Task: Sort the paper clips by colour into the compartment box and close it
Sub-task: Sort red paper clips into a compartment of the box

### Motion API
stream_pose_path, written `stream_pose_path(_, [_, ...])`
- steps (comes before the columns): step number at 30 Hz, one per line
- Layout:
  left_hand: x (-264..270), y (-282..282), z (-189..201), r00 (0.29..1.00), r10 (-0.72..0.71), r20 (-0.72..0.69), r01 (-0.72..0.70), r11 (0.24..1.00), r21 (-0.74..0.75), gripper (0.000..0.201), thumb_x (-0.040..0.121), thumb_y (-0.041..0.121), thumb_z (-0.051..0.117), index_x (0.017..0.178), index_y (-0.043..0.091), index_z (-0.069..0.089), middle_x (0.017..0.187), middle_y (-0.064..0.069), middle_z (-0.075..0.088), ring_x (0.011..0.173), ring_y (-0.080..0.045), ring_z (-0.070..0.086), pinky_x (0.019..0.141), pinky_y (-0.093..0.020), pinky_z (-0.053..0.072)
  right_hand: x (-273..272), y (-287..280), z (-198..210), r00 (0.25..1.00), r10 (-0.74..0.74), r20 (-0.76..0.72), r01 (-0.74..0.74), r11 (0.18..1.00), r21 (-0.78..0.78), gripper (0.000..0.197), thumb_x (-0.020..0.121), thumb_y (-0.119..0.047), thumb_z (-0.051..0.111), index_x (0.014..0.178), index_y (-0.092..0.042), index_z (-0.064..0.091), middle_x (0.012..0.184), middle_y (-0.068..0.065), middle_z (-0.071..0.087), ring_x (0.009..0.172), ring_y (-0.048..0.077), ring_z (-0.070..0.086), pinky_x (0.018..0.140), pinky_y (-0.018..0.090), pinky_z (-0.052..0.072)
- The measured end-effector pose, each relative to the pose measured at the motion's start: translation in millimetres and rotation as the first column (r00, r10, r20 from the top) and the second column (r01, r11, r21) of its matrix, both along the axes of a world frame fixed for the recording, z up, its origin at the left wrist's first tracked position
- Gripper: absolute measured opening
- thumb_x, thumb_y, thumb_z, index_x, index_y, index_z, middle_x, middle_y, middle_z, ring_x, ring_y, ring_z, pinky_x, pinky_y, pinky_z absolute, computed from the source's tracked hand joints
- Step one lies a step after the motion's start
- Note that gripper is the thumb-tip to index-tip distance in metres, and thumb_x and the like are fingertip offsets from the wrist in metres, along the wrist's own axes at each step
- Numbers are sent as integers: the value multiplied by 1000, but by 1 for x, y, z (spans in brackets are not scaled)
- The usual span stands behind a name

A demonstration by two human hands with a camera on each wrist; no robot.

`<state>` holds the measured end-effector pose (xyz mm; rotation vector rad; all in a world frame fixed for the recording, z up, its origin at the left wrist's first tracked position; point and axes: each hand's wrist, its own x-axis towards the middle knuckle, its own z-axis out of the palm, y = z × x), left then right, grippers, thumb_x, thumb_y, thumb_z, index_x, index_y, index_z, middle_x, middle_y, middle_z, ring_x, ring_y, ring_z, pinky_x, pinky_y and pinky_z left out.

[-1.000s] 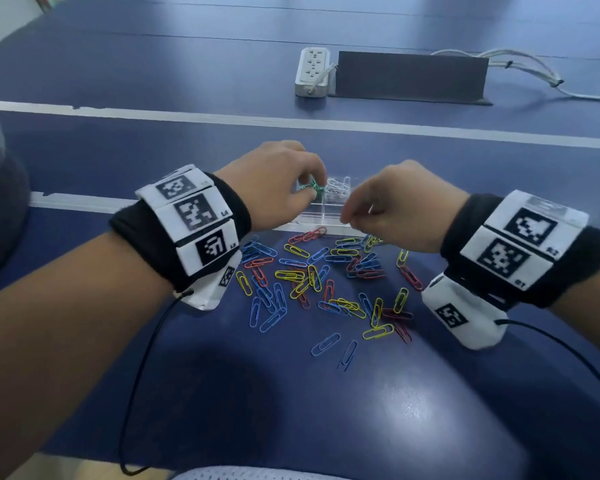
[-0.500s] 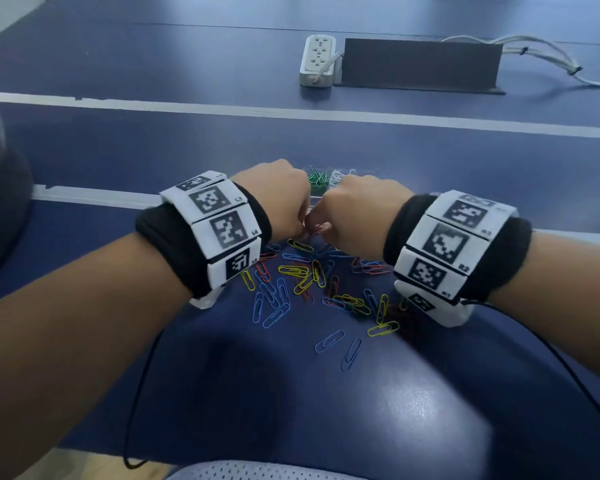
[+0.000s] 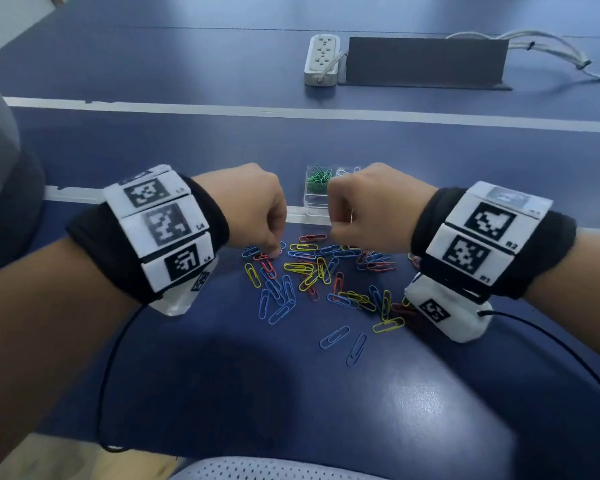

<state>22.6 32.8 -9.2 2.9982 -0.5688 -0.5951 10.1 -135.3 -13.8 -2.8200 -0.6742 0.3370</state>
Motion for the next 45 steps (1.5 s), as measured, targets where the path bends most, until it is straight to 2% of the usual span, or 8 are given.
stream_pose_path(5, [-8,5,-4,1000,-15,-17,16,999,48,16,71,31,76,85,23,74,57,14,49,59,-5,46,64,-21,39,6,10,-2,997,75,-5,-75,995,-71,33,84,-13,51,111,-27,65,86,4,56,78,22,43,81,31,48])
stream_pose_path(11, [-14,8,-5,1000,-24,3,24,999,30,10,77,23,64,80,20,73,65,8,59,73,-16,56,70,-26,51,9,35,-5,977,214,19,-201,940,-274,19,87,-12,51,72,-13,62,72,7,48,78,29,48,69,29,42])
stream_pose_path(14, [-14,12,-2,1000,-12,6,13,999,-40,9,76,23,60,73,20,67,74,4,67,71,-14,57,75,-30,53,11,37,-5,975,222,10,-210,935,-287,20,87,-12,52,97,-13,69,85,9,58,87,32,57,71,31,46])
stream_pose_path(21, [-18,17,1,998,50,-47,-59,975,-216,14,78,17,57,87,27,60,65,10,58,61,-1,50,70,-23,43,9,36,-5,983,185,-7,-183,960,-211,24,80,-19,55,102,-24,65,79,-1,49,91,28,58,77,31,49])
stream_pose_path(25, [-19,18,-1,979,94,-182,-139,957,-254,18,82,12,46,76,24,58,54,7,60,53,-12,57,61,-21,47,9,30,1,980,-9,-197,12,1000,16,18,81,-21,52,85,-25,69,67,-3,56,68,20,54,66,24,44])
stream_pose_path(30, [-15,17,-2,962,133,-239,-201,936,-288,17,83,15,45,67,21,48,63,1,56,58,-20,50,59,-26,44,11,27,5,738,-121,-663,435,837,332,26,84,-4,33,64,-7,48,58,9,42,47,22,45,45,23,39])
stream_pose_path(38, [-19,17,-10,999,30,-44,-31,999,-22,17,72,38,73,69,28,60,57,6,43,54,-5,41,54,-24,33,8,37,-6,958,-17,-288,46,994,95,17,70,-38,74,68,-24,64,55,-7,53,52,9,49,52,22,39])
stream_pose_path(45, [-19,20,-13,998,49,-36,-51,998,-46,7,74,27,66,69,24,67,51,6,47,53,-6,45,59,-25,44,9,41,-11,990,-20,-142,14,999,-39,12,77,-26,69,83,-17,75,79,1,69,79,21,63,74,26,54])
